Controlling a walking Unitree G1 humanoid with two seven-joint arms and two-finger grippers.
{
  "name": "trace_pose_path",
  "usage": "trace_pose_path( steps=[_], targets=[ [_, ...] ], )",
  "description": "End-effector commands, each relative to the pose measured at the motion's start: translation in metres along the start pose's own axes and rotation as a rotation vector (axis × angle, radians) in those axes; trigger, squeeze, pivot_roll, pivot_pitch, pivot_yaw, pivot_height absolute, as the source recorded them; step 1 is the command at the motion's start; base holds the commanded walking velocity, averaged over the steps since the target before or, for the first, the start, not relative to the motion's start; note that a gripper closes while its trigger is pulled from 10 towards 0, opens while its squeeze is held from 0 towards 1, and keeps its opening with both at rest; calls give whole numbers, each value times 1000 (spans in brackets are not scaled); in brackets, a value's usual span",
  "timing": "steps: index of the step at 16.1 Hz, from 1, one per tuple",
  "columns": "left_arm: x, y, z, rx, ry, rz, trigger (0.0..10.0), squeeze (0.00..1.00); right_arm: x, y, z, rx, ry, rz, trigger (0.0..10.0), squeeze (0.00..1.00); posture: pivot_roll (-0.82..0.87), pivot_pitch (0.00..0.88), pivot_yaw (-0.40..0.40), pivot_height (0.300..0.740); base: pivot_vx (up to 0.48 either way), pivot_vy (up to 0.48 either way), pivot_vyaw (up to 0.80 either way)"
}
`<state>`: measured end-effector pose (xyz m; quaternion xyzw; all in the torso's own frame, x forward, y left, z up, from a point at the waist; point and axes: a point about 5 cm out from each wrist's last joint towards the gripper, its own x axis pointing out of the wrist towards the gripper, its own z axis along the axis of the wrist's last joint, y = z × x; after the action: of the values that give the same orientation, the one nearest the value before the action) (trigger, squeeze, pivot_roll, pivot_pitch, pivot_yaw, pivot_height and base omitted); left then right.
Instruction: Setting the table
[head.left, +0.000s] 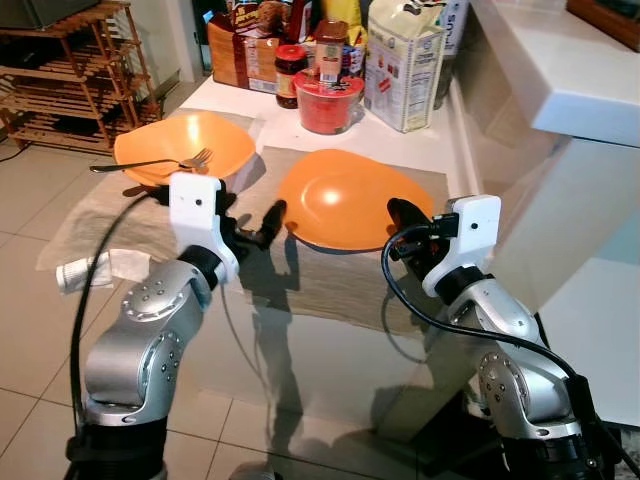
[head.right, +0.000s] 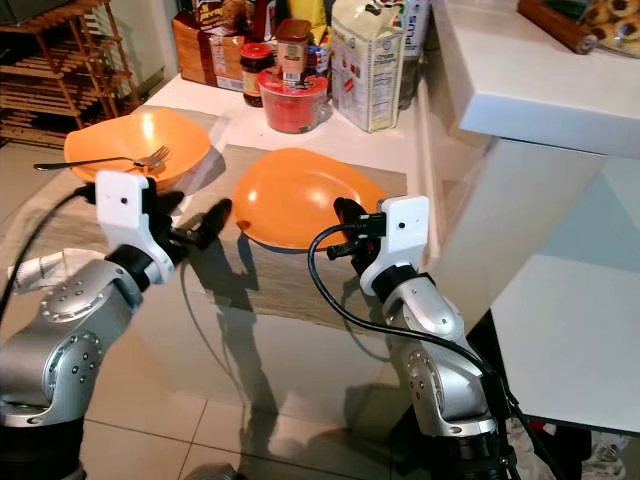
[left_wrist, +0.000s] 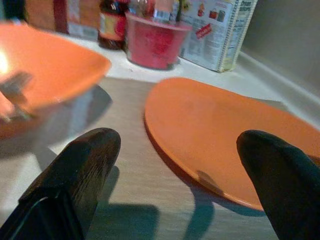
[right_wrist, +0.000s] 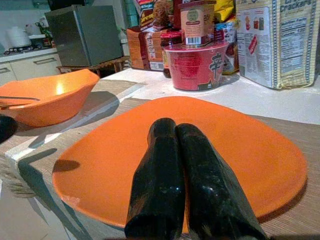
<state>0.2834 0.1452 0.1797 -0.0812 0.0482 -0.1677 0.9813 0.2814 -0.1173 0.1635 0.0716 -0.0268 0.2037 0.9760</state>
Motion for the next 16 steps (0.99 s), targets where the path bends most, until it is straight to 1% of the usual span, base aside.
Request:
trace_pose_path(
  steps=[1,2,8,9,10,11,12,13,16],
  targets=[
    [2,-2,-4,-64,30,-9,10000,0,-1,0,2,-14,-17,-2,10000,0,132,0,-29,740,0,0,0],
    [2,-3,-6,-118,45,-12,10000,0,-1,0,3,-16,-19,-2,10000,0,130,0,-30,740,0,0,0],
    [3,-8,-2,-136,33,-43,10000,0,-5,-2,3,-18,-15,-8,10000,0,116,0,-29,740,0,0,0],
    [4,-7,-4,-112,34,-51,10000,0,-5,-1,3,-18,-15,-10,10000,0,108,0,-28,740,0,0,0],
    [6,-7,-6,-65,24,-58,10000,0,-6,-1,2,-18,-16,-12,10000,0,107,0,-28,740,0,0,0],
    [7,-6,-7,-47,23,-57,10000,0,-6,-1,2,-20,-17,-13,10000,0,104,0,-29,740,0,0,0],
    [10,-2,-10,-25,22,-42,10000,0,-7,0,2,-23,-19,-12,10000,0,100,0,-28,740,0,0,0],
    [16,4,-14,-58,20,-13,10000,0,-9,1,3,-25,-23,-11,10000,0,90,0,-27,740,0,0,0],
    [25,7,-12,-18,5,1,10000,0,-14,3,7,-15,-34,1,10000,0,67,0,-25,740,0,0,0]
  ],
)
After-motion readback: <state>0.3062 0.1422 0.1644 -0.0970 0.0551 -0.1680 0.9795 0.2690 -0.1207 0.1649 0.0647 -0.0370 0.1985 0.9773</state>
